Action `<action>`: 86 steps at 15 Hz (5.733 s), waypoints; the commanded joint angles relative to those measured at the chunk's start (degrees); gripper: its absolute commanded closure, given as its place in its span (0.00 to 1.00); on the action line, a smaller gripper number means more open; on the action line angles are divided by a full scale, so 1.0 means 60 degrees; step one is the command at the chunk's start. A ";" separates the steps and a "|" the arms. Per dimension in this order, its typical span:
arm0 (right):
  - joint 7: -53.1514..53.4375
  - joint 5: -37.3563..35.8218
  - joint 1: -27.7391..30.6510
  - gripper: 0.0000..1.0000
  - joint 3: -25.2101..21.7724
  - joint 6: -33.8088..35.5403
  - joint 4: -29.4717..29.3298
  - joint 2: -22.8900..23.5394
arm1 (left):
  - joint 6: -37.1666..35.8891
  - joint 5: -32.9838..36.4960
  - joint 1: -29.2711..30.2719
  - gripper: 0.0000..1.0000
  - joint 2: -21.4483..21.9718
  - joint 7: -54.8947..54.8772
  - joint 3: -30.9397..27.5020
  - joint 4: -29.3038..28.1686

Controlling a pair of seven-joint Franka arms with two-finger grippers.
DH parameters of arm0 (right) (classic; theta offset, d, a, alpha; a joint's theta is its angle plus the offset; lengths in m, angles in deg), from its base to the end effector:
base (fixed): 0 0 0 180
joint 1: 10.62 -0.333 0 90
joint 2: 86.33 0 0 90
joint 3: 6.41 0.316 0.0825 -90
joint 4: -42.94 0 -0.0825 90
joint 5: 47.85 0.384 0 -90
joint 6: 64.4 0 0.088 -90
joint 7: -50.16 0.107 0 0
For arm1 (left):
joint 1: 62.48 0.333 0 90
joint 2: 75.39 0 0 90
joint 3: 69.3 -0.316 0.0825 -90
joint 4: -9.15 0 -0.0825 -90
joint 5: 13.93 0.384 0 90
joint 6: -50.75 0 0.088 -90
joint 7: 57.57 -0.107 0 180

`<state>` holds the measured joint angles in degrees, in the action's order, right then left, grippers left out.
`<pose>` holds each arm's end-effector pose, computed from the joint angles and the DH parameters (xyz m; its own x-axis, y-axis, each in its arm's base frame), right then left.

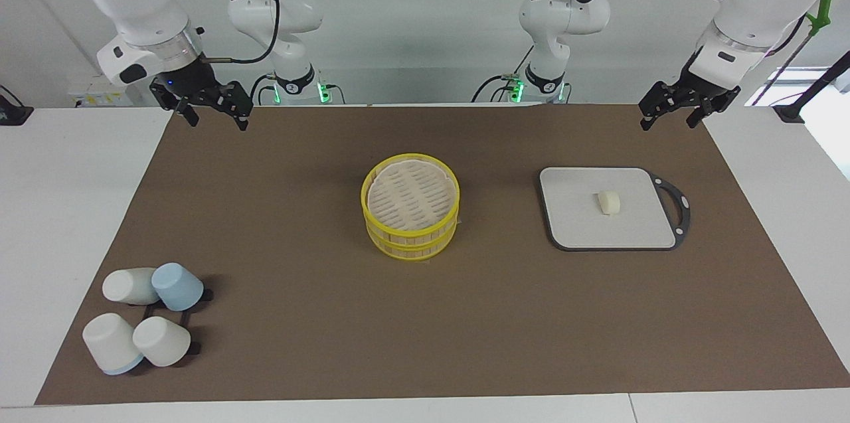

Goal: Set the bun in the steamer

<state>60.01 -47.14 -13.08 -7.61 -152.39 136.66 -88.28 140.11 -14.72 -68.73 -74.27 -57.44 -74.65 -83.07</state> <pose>0.5387 0.0130 0.6097 0.9866 -0.1489 -0.0672 -0.1494 -0.9888 -0.0016 0.5465 -0.0096 0.6160 0.9994 -0.0137 -0.0305 -0.0132 -0.9998 0.0155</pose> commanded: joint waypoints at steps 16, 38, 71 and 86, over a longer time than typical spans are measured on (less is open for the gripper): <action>0.5358 0.0030 -0.5638 0.00 0.0097 -0.1344 -0.4428 0.5243 | 0.3251 -0.0117 -0.0013 0.00 0.1381 -0.0124 -0.0090 -0.4106; 0.5551 -0.0147 -0.6578 0.98 0.0200 -0.5287 -0.0400 0.4470 | 0.9322 -0.0117 0.0060 0.45 -0.0376 -0.0534 -0.0105 -0.7702; -0.3809 -0.0206 -0.0865 1.00 0.0082 0.0544 -0.1206 0.2829 | 0.7007 0.1113 -0.7249 0.65 -0.4639 0.9398 -0.0002 -0.1007; 0.2759 0.0586 -0.4785 1.00 0.0214 -0.2310 -0.1498 0.3733 | 0.2747 0.0324 -0.3417 0.00 -0.1037 0.5390 0.0027 -0.1549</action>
<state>68.50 -43.73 -36.52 -5.94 -163.69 128.17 -68.55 158.83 -10.72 -94.93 -84.21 -18.25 -75.22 -89.00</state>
